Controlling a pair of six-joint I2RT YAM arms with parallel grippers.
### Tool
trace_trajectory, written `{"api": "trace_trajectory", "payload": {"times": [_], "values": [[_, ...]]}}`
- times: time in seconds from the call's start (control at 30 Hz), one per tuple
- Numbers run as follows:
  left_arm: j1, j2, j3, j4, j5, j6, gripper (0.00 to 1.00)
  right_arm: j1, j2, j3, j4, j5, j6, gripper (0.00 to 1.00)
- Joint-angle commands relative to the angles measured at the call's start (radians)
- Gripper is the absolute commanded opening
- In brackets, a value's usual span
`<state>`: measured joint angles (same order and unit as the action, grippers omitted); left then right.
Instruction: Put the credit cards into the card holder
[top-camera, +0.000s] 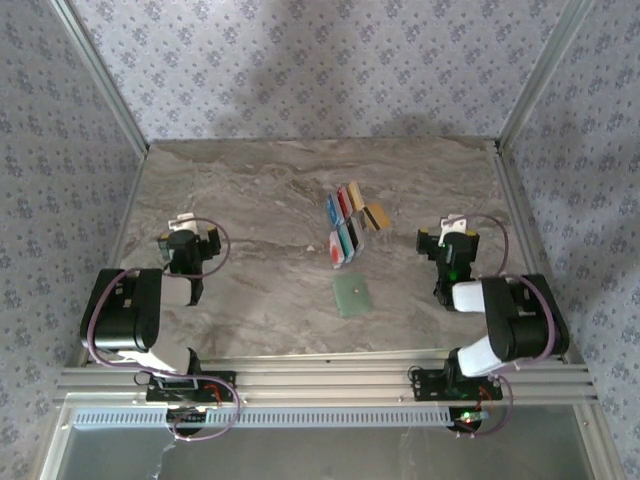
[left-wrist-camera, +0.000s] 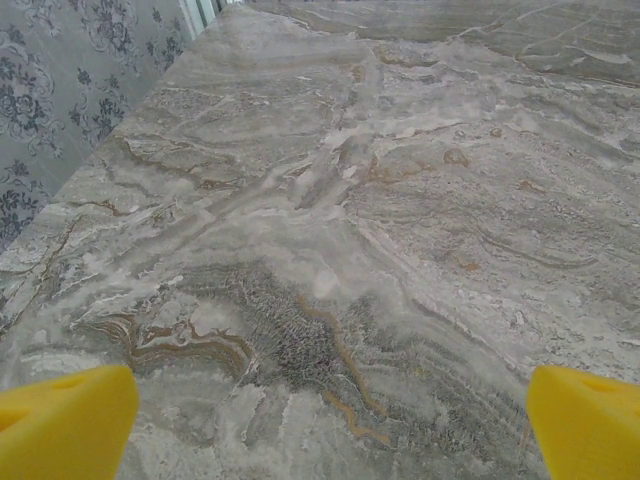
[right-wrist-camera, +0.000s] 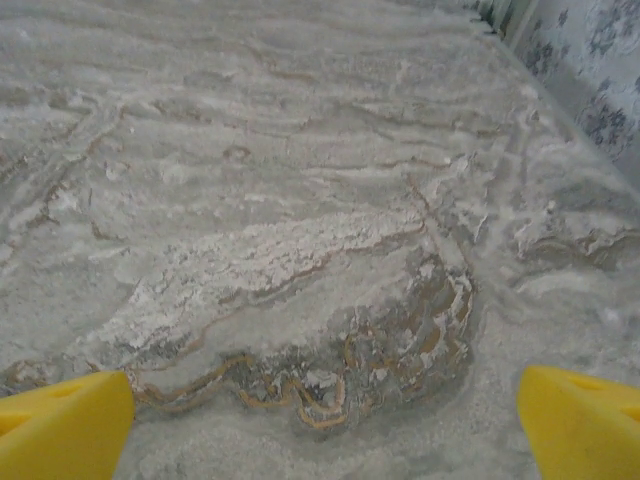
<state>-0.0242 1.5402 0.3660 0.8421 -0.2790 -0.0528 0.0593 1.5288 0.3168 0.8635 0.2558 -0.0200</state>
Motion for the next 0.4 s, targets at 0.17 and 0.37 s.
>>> {"api": "trace_trajectory", "payload": {"times": [0.17, 0.37], "values": [[0.002, -0.006, 0.024, 0.022, 0.016, -0.011, 1.0, -0.07, -0.004, 0.054, -0.006, -0.086, 0.024, 1.0], [0.004, -0.004, 0.025, 0.019, 0.041, -0.002, 1.0, -0.061, -0.005, 0.053, -0.005, -0.075, 0.018, 1.0]]}}
